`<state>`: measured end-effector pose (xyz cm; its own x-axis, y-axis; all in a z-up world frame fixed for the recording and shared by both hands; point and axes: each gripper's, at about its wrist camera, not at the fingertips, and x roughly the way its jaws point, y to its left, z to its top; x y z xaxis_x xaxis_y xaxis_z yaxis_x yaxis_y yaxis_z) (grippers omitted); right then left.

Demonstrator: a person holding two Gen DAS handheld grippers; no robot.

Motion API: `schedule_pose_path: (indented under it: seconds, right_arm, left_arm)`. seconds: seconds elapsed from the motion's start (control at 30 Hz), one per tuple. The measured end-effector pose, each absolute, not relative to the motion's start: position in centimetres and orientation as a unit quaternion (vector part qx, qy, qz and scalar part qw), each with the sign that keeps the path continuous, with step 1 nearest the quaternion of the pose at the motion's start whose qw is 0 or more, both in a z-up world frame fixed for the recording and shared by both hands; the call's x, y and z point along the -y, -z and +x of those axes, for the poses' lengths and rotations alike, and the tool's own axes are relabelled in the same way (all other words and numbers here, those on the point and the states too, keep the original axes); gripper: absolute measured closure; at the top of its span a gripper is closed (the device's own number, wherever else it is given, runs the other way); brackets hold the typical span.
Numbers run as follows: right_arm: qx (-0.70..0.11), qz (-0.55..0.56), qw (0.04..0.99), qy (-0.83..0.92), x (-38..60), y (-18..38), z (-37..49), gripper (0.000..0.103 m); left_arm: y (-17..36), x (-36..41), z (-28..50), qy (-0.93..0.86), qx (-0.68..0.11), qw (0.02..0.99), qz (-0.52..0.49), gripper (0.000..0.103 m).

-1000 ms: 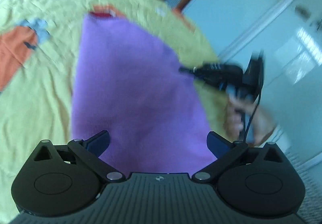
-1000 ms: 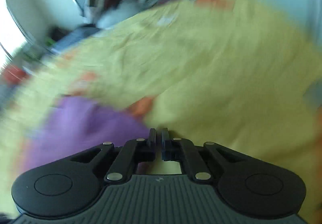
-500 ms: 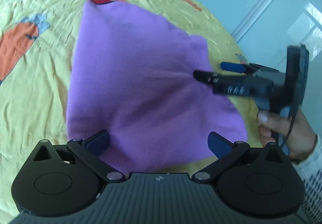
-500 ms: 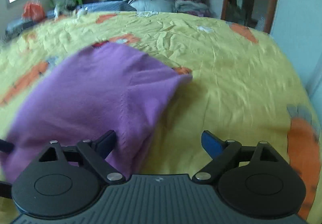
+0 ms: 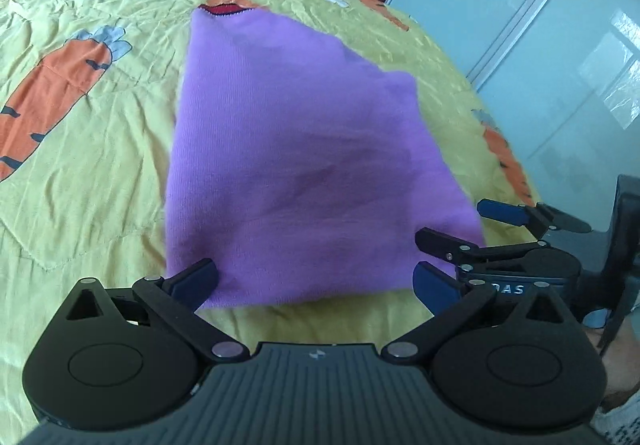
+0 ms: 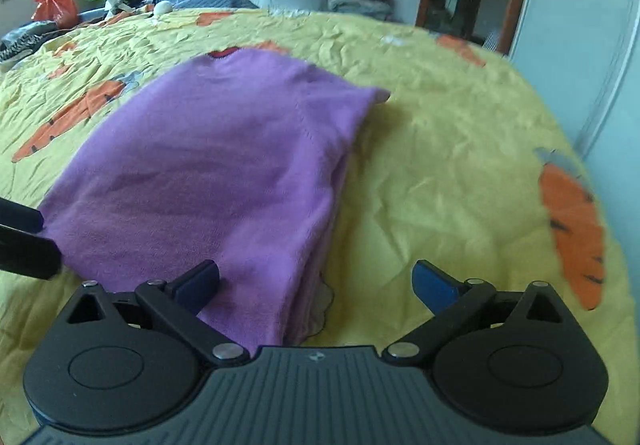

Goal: Fold small clothes

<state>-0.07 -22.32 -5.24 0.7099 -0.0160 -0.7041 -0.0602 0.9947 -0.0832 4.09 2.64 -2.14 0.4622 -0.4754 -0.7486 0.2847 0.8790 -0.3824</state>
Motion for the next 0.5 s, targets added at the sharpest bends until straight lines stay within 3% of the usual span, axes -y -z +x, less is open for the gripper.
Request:
schedule_pose_path:
  seconds: [0.13,0.5]
  right_arm:
    - [-0.371,-0.050,0.927,-0.008,22.0,4.6,0.2,0.000]
    - [-0.389,-0.037,0.921,0.010,21.5,5.0,-2.3,0.000]
  left_arm:
    - [0.7,-2.8,3.9,0.221,-0.441,0.865,-0.092,0.000]
    - [2.7,-3.2,3.3,0.200,-0.460,0.861,-0.078,0.000]
